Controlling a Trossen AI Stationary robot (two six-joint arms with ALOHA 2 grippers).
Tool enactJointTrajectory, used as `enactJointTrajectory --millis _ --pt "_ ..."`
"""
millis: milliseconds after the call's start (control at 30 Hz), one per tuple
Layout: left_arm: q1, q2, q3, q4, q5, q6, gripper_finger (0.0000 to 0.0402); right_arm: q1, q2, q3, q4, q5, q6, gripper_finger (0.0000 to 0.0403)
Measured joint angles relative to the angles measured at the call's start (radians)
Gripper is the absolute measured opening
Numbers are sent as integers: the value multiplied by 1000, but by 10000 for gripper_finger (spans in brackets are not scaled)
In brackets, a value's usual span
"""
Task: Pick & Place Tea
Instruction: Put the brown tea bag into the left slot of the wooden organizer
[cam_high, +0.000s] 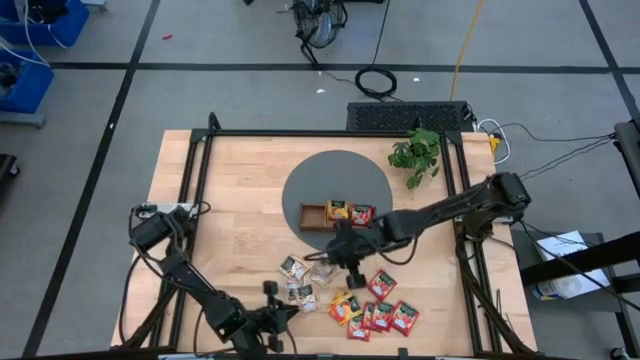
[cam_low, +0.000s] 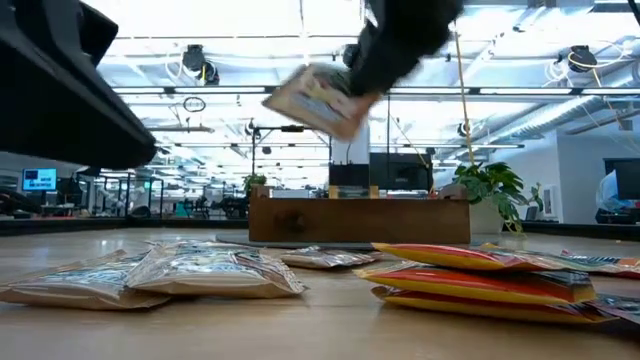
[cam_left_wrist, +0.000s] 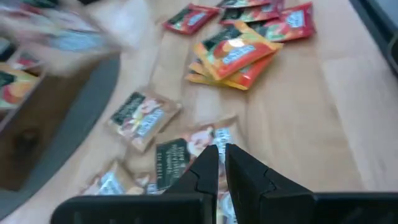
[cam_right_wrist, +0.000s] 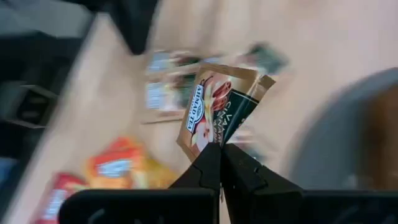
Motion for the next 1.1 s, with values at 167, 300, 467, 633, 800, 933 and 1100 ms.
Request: enactJointTrajectory --millis 167,300,467,633,800,933,1100 --pt "-4 -1 1 -29 -31 -16 37 -42 33 210 -229 90 -153 0" --pt "-4 -1 2 -49 -32 -26 37 -101 37 334 -340 166 -268 0" --pt "-4 -1 2 -70 -32 -40 37 -198 47 427 -415 190 -336 0" --pt "-4 -2 2 -86 -33 -53 37 -265 77 401 -401 193 -404 0" --pt "-4 -2 2 -109 -33 -75 37 -280 154 360 -358 199 -479 0" --pt "-4 -2 2 -121 -32 -91 37 -275 221 360 -347 281 -513 0" --pt "-10 -2 2 -138 -32 -119 37 -275 290 359 -334 294 -530 0"
